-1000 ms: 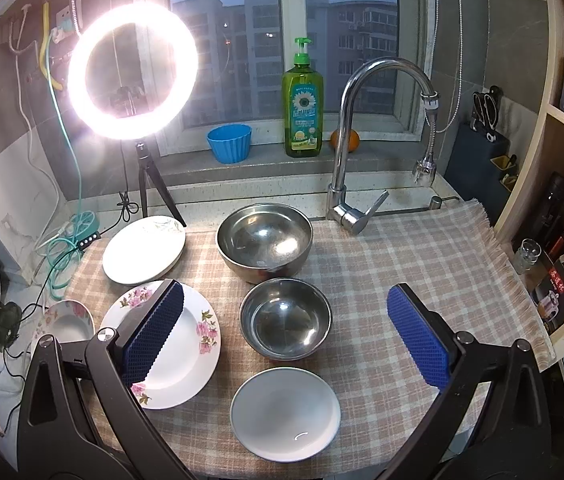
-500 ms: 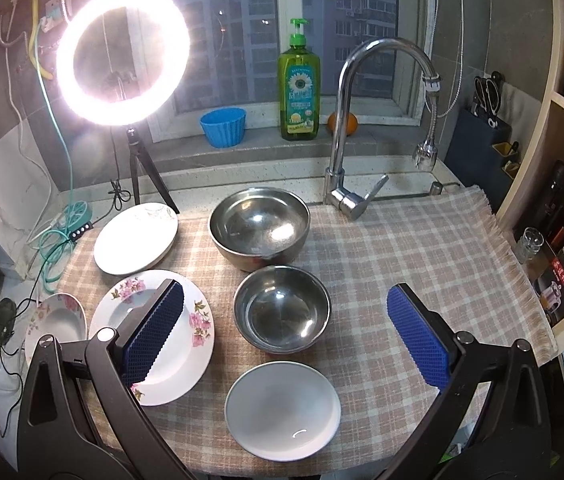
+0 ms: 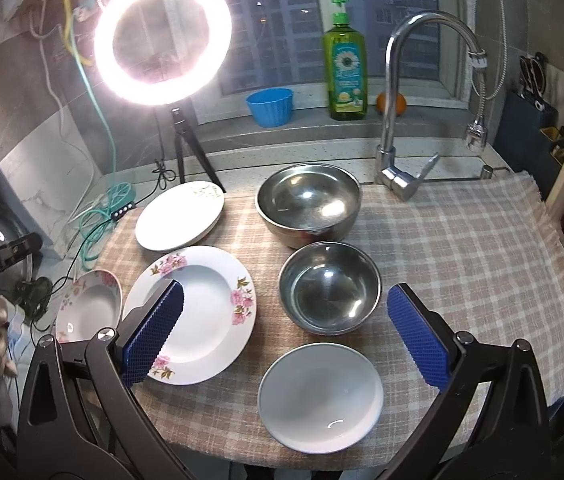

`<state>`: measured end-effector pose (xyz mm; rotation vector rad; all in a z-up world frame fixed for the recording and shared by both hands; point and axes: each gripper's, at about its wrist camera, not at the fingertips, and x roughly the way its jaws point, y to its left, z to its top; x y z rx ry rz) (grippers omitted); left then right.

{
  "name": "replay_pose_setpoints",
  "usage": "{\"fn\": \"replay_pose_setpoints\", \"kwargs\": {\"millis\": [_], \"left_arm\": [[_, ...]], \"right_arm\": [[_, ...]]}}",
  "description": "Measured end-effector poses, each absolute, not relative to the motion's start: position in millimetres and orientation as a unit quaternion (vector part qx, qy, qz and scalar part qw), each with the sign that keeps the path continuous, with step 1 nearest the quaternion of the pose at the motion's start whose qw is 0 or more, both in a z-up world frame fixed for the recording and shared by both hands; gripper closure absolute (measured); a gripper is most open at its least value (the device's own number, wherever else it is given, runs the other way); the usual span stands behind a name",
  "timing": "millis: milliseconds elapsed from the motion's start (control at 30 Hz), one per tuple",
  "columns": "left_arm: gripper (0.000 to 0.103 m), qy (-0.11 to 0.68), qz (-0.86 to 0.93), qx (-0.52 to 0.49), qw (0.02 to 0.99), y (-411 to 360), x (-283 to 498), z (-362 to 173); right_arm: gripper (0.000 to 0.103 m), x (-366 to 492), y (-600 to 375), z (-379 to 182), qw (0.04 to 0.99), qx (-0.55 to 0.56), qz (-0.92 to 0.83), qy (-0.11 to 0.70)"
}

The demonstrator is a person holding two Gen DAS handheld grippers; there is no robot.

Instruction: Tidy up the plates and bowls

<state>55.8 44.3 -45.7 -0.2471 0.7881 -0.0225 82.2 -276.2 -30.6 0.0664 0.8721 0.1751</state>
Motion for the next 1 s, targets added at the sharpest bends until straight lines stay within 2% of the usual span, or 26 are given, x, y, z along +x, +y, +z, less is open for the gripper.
{"fn": "replay_pose_setpoints", "kwargs": {"millis": [100, 233, 367, 433, 567, 600, 667, 700, 800, 867, 1000], "left_arm": [[0.013, 0.394, -0.025, -0.112, 0.912, 45.6, 67.0, -51.6], [0.03, 0.417, -0.055, -0.119, 0.899, 48.2, 82.0, -63.2], [0.041, 0.442, -0.083, -0.111, 0.886, 45.6, 98.0, -74.8], [0.052, 0.455, -0.097, -0.109, 0.878, 45.9, 107.2, -81.3], [0.065, 0.487, -0.126, -0.113, 0.857, 45.9, 126.4, -95.6], [0.071, 0.494, -0.133, -0.105, 0.853, 44.6, 130.4, -98.5], [0.079, 0.502, -0.146, -0.098, 0.847, 42.1, 136.5, -103.3], [0.082, 0.509, -0.154, -0.096, 0.842, 40.6, 140.4, -106.9], [0.083, 0.526, -0.169, -0.087, 0.829, 37.0, 149.8, -116.9], [0.085, 0.536, -0.179, -0.078, 0.821, 33.6, 155.2, -122.9], [0.086, 0.557, -0.195, -0.087, 0.803, 33.8, 165.6, -135.5]], "right_arm": [[0.0, 81.9, -268.0, -34.2, 0.896, 0.031, 0.099, 0.432], [0.0, 83.9, -258.0, -39.5, 0.885, 0.025, 0.109, 0.452], [0.0, 83.4, -251.9, -46.1, 0.871, 0.043, 0.127, 0.473], [0.001, 82.6, -249.2, -52.4, 0.86, 0.061, 0.137, 0.488], [0.017, 82.3, -238.4, -72.5, 0.831, 0.085, 0.158, 0.527], [0.019, 81.8, -236.0, -76.2, 0.827, 0.087, 0.159, 0.533], [0.035, 79.0, -230.8, -84.8, 0.817, 0.096, 0.166, 0.544], [0.038, 78.0, -227.8, -89.8, 0.81, 0.101, 0.17, 0.553], [0.047, 75.2, -221.0, -104.4, 0.793, 0.117, 0.171, 0.573], [0.057, 72.4, -216.5, -114.0, 0.782, 0.129, 0.172, 0.585], [0.06, 69.5, -207.4, -131.9, 0.766, 0.145, 0.162, 0.605]]}}
